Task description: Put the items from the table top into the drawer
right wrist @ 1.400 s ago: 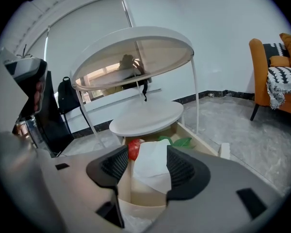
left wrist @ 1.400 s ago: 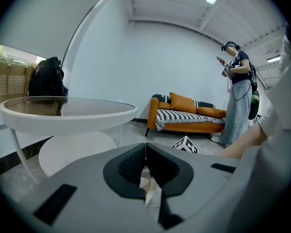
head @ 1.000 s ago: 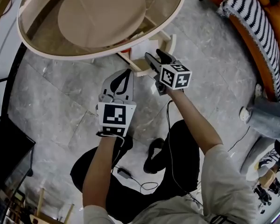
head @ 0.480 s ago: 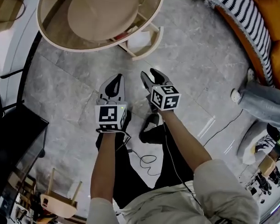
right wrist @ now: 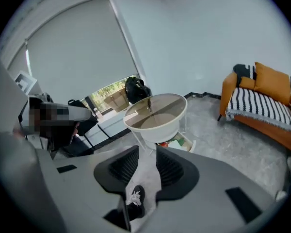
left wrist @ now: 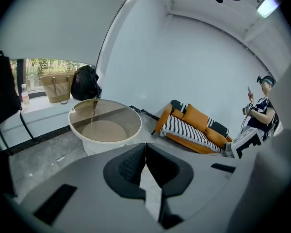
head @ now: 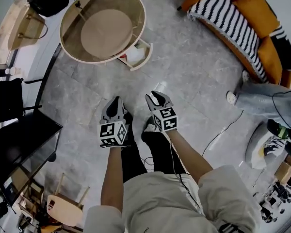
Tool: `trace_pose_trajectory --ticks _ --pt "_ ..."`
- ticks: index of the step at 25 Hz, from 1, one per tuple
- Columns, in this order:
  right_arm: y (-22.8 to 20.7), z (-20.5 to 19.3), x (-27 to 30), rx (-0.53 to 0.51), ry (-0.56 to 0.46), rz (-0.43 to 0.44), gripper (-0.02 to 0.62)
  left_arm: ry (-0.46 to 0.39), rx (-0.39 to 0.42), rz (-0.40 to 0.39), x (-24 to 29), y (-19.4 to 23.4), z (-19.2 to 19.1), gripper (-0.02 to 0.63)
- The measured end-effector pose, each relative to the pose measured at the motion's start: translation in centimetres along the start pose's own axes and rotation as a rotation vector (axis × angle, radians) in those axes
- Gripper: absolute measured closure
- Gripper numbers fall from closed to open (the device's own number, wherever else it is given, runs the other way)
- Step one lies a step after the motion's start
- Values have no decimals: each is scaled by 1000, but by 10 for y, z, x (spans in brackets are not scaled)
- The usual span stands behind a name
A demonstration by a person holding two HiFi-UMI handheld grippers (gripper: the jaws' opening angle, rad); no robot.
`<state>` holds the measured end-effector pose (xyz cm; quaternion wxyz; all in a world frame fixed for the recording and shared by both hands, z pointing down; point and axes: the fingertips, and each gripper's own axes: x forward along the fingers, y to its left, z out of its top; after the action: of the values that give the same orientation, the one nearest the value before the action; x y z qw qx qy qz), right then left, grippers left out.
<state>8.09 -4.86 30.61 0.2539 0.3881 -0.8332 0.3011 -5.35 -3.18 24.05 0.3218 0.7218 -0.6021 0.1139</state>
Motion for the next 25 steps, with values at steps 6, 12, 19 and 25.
trace_pose_trajectory --ticks 6,12,19,25 --pt "20 14 -87 -41 -27 16 494 -3 -1 -9 -67 -57 16 584" --pt "43 24 -185 -12 -92 75 535 -10 65 -55 -124 -126 18 584" --pt "61 7 -244 -23 -86 91 553 0 148 -64 -166 -165 12 584" --pt "48 -5 -256 82 -115 65 554 14 124 -42 -161 -164 4 584"
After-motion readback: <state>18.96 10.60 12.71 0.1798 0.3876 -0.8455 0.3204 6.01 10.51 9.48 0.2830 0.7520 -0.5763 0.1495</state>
